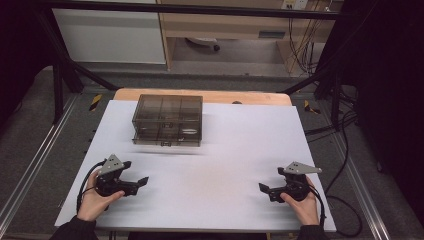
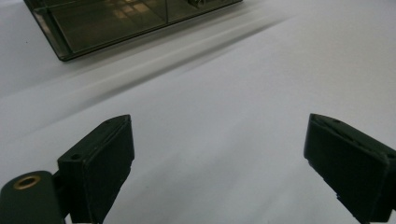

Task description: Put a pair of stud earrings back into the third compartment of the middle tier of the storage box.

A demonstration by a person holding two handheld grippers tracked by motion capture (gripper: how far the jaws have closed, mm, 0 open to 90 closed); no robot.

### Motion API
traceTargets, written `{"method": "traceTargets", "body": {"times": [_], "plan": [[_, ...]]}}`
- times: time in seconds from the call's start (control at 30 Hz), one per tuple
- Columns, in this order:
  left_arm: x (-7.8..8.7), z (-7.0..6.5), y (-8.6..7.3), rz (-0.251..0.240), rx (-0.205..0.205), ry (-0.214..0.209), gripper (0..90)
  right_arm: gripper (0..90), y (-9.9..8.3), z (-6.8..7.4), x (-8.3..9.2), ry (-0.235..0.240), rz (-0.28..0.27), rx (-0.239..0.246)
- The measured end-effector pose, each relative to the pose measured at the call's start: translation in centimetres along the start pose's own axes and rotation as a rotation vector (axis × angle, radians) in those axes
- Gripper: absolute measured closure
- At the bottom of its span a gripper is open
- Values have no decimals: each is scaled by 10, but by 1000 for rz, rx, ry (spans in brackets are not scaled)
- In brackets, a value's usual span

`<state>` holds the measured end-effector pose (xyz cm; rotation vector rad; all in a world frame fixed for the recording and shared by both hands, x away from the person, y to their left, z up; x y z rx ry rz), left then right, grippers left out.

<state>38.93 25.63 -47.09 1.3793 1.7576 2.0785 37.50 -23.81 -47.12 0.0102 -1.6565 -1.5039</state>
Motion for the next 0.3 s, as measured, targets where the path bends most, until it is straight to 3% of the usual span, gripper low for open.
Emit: {"method": "traceTargets", "body": {"times": [0.3], "plan": [[-3, 2, -5, 24, -2, -4, 82, 12, 0, 0, 0, 0, 0, 0]]}}
Point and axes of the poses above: each handheld gripper's, and its own axes: x roughly backward along the jaws, y roughly out of its top, z roughly to its left, the point moved 5 cm from there along -x, roughly forward along the jaws, and after that the axes turned 2 degrees about -y, right-handed, at the moved point
